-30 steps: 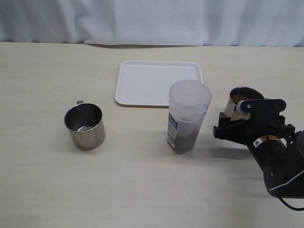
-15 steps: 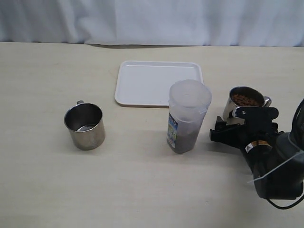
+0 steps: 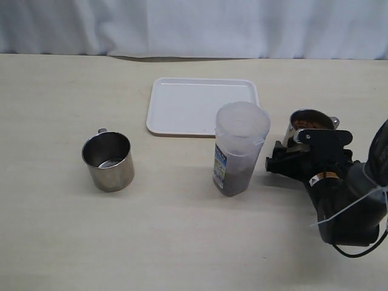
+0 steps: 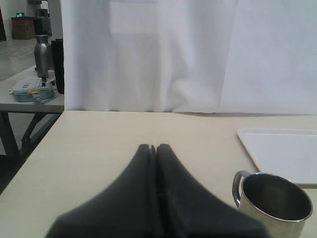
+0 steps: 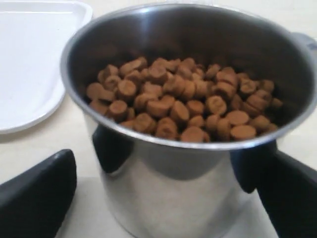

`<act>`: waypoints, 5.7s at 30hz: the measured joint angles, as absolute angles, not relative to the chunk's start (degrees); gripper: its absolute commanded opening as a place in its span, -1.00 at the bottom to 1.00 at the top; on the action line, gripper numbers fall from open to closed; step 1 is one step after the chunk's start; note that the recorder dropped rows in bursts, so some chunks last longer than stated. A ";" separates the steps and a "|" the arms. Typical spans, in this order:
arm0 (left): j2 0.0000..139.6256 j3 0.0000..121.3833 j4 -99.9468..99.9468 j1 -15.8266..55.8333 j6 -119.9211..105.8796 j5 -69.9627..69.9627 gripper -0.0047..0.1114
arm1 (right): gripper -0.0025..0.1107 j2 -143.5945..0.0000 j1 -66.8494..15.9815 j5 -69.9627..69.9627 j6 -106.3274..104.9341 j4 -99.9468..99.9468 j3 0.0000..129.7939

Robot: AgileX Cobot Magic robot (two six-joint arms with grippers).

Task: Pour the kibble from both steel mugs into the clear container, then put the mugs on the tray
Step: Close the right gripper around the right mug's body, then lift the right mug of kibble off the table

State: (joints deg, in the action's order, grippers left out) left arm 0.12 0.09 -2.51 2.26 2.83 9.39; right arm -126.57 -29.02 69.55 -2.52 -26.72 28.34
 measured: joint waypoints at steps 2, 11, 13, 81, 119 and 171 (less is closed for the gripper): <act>0.12 0.09 -2.51 2.26 2.83 9.39 -0.92 | 0.42 -126.57 -29.02 69.55 -3.15 -26.84 29.06; 0.12 0.09 -2.51 2.26 2.83 9.39 -0.92 | 0.42 -126.57 -27.79 69.55 -3.83 -26.70 31.21; 0.12 0.09 -2.51 2.26 2.83 9.39 -0.92 | 0.42 -126.57 -27.11 69.55 -3.71 -26.70 31.22; 0.12 0.09 -2.51 2.26 2.83 9.39 -0.92 | 0.42 -126.45 -26.73 64.31 -3.87 -27.09 35.92; 0.12 0.09 -2.51 2.26 2.83 9.39 -0.92 | 0.42 -131.87 -26.73 70.47 -6.83 -24.59 36.57; 0.12 0.09 -2.51 2.26 2.83 9.39 -0.92 | -0.87 -86.70 -26.73 38.78 -24.75 -30.86 28.31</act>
